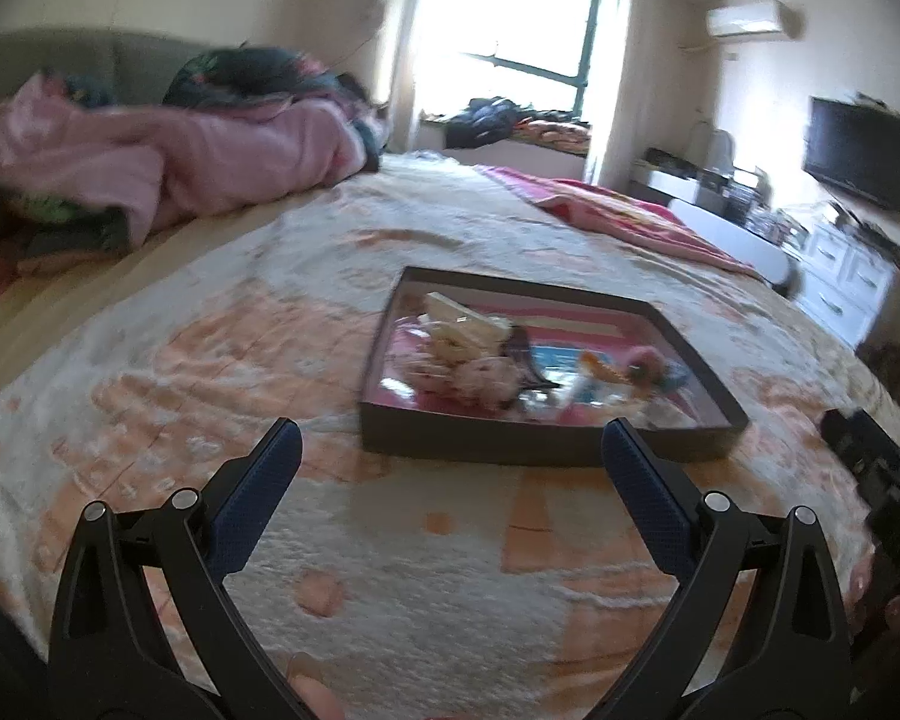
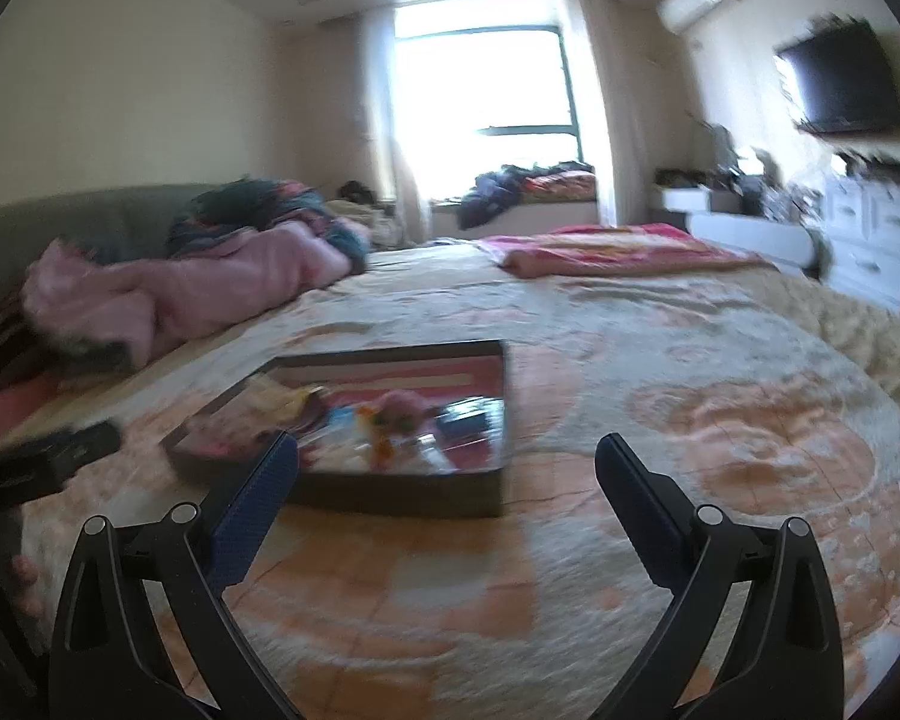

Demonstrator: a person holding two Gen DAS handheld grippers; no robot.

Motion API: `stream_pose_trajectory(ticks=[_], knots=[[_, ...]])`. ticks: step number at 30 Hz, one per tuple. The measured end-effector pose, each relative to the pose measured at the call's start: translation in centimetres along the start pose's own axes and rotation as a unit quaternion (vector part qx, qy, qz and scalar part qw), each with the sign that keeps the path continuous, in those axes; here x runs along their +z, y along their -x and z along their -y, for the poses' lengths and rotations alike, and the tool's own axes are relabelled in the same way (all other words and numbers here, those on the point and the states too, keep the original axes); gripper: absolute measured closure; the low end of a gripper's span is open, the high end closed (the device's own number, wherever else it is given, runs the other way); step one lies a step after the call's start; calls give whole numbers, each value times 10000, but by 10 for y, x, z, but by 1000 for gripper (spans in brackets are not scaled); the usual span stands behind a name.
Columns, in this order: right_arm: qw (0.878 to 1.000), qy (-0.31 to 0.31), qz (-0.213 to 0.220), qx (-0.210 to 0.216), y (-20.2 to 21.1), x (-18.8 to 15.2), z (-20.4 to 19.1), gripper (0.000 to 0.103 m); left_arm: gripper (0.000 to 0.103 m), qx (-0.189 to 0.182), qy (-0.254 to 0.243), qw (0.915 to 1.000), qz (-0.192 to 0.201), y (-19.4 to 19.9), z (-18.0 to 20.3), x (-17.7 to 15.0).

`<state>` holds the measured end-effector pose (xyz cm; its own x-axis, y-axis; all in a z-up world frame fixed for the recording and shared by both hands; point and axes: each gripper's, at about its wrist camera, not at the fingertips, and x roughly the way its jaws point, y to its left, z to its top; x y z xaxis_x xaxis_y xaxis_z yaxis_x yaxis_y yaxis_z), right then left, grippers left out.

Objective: Organize jewelry

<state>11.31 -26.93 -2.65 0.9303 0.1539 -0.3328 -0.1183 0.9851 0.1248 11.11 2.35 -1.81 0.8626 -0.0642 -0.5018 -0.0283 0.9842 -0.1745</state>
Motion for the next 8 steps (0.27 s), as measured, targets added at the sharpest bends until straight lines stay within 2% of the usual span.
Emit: stream_pose_trajectory(ticks=[1,4,5,6,8], knots=[[9997,-144,-94,-169,-8,6,12,7,11,141,70,9999,-68,-5,-7,4],[9926,-424,-345,-1084,-41,30,59,7,11,962,318,9942,-348,-35,-44,26],[9874,-442,-610,-1391,-59,37,78,7,11,1230,539,9897,-496,-49,-65,36],[9769,-471,-1047,-1803,-85,43,104,7,11,1324,680,9872,-568,-59,-80,44],[9595,-457,-1381,-2412,-115,46,141,7,11,1954,922,9733,-777,-88,-124,59]])
